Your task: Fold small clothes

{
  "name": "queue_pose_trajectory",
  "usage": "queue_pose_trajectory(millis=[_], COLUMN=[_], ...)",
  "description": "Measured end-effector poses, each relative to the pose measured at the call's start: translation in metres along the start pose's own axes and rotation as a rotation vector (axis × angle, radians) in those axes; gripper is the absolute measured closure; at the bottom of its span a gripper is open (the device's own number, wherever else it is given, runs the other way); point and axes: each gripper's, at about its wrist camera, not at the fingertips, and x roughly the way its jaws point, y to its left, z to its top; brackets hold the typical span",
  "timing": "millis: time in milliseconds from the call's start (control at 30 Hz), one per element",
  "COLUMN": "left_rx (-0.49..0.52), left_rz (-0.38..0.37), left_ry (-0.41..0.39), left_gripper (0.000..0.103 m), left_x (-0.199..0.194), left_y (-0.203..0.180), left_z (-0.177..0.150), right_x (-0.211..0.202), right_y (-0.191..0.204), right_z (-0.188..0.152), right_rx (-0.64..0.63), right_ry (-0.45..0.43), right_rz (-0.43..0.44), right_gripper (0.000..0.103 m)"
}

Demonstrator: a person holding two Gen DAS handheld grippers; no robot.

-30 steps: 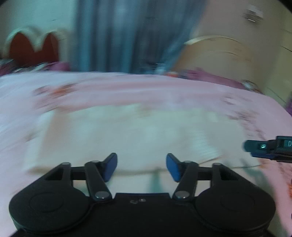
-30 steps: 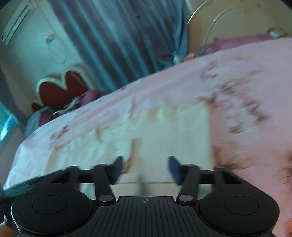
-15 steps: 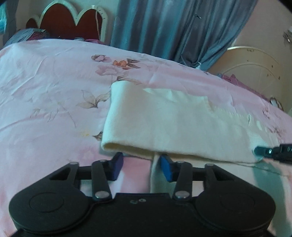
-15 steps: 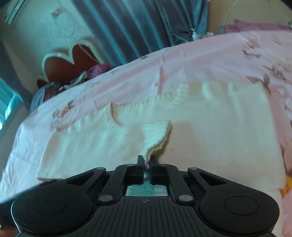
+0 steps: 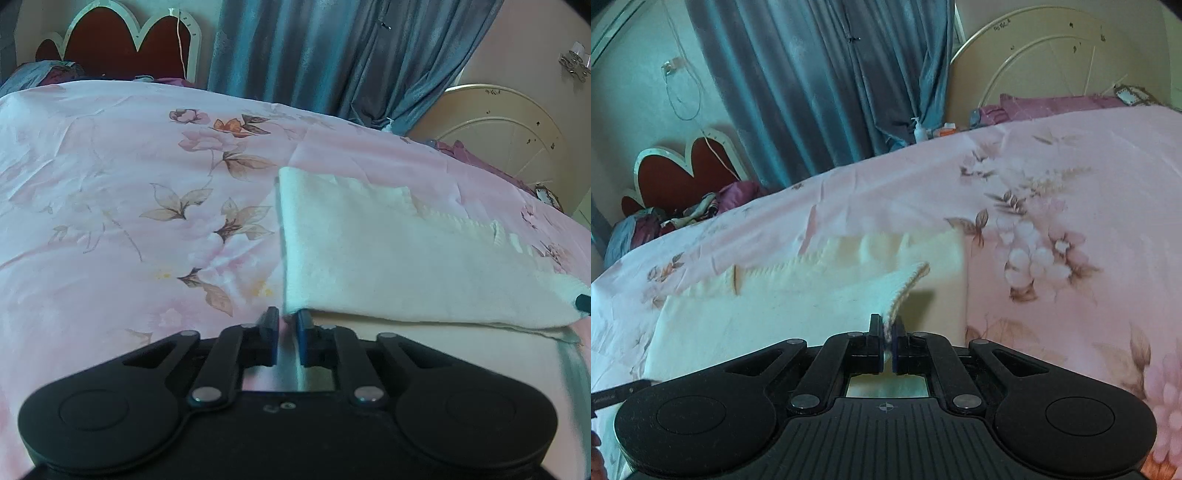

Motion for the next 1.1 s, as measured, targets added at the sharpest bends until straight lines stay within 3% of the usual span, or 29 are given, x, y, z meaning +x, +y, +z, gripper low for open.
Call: queue_pose_trajectory(millis=[467, 567, 600, 633, 667, 733, 800, 833, 867, 900, 967, 1033, 1100], left_rx=[0.020, 0.014, -0.007, -0.027, -0.017, 0.058, 0.129, 0.150, 0.165, 0.167, 0.160, 0.161, 0.181], left_rz=[-0.011, -0.041, -0.064, -0.065, -0.040, -0.018, -0.067, -0.078, -0.089, -0.090, -0.064, -0.067, -0.069], left_ry=[0.024, 0.039, 0.041, 0.022, -0.021, -0.100, -0.113, -0.101, -0.080, -0.061, -0.012, -0.016, -0.010], left_gripper=[0.097, 0.084, 0.070, 0.064, 0.063, 0.061, 0.061, 0.061, 0.061, 0.060, 0.064, 0.067, 0.068], left_x=[0.002, 0.000, -0.004, -0.014, -0.025, -0.042, -0.039, -0.033, -0.022, -0.011, 0.008, 0.012, 0.009], left_y=[-0.001, 0.005, 0.010, 0.015, 0.014, -0.001, -0.026, -0.035, -0.044, -0.049, -0.050, -0.043, -0.041], left_z=[0.003, 0.004, 0.005, 0.005, 0.004, 0.005, 0.008, 0.008, 0.008, 0.008, 0.005, 0.002, 0.001], right_x=[0.007, 0.014, 0.009, -0.001, -0.011, -0.021, -0.010, -0.002, 0.007, 0.014, 0.021, 0.021, 0.017], right_y=[-0.004, -0.006, -0.006, -0.004, -0.002, 0.007, 0.021, 0.026, 0.030, 0.033, 0.034, 0.022, 0.001], right_z=[-0.012, -0.013, -0.012, -0.011, -0.010, -0.010, -0.011, -0.013, -0.015, -0.018, -0.023, -0.026, -0.022], right_rx=[-0.020, -0.042, -0.047, -0.052, -0.059, -0.083, -0.127, -0.132, -0.139, -0.147, -0.177, -0.196, -0.126], right_ry=[0.052, 0.064, 0.056, 0.020, -0.027, -0.069, -0.034, -0.015, 0.014, 0.044, 0.075, 0.070, 0.065], right_rz=[-0.045, -0.090, -0.115, -0.162, -0.167, -0.110, -0.077, -0.061, -0.048, -0.043, -0.044, -0.128, -0.143], right_gripper=[0.100, 0.098, 0.093, 0.073, 0.061, 0.061, 0.061, 0.066, 0.080, 0.084, 0.086, 0.086, 0.100])
